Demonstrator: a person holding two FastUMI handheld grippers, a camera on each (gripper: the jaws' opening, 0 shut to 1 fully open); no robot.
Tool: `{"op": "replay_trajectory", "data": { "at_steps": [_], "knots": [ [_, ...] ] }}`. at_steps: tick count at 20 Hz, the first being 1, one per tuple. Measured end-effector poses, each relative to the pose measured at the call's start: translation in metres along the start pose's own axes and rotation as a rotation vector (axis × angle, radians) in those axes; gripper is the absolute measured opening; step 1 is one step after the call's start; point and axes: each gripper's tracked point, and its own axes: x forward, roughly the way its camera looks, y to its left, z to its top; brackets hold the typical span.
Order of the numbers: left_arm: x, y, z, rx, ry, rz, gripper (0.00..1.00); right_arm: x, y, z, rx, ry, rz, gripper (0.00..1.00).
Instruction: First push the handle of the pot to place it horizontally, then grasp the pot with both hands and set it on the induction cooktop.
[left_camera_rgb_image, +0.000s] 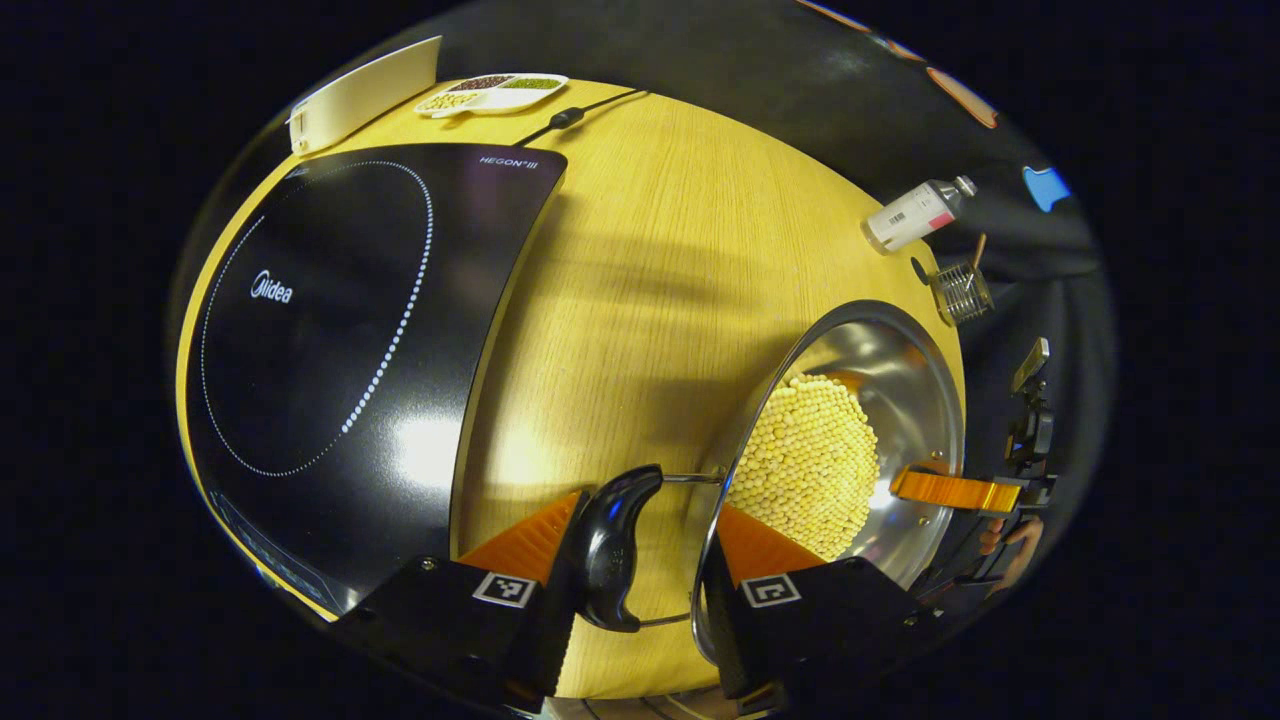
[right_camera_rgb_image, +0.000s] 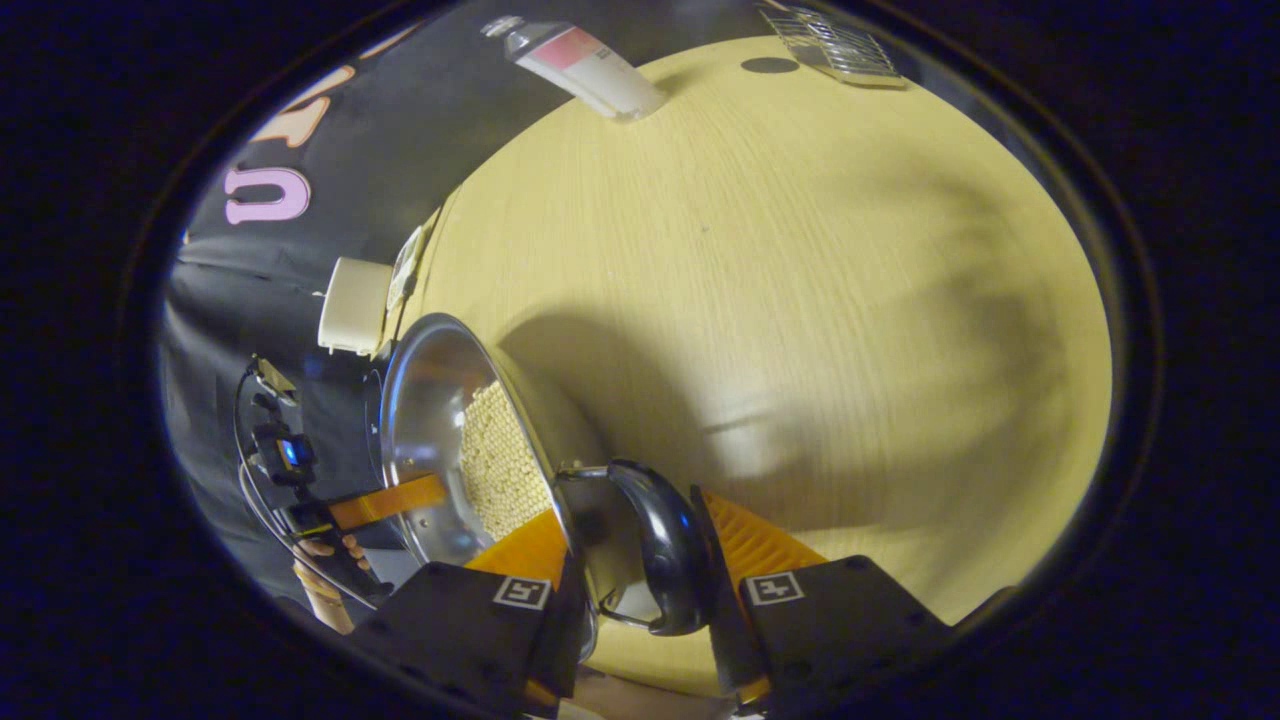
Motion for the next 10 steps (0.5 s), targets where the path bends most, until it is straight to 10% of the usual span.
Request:
{"op": "replay_trajectory", "data": {
  "at_steps": [10],
  "knots": [
    [-0.021,-0.008,-0.012,0.016,-0.004,0.015,0.60,-0.006,0.002,0.002,-0.025,-0.051,-0.050,0.52]
  ]
}}
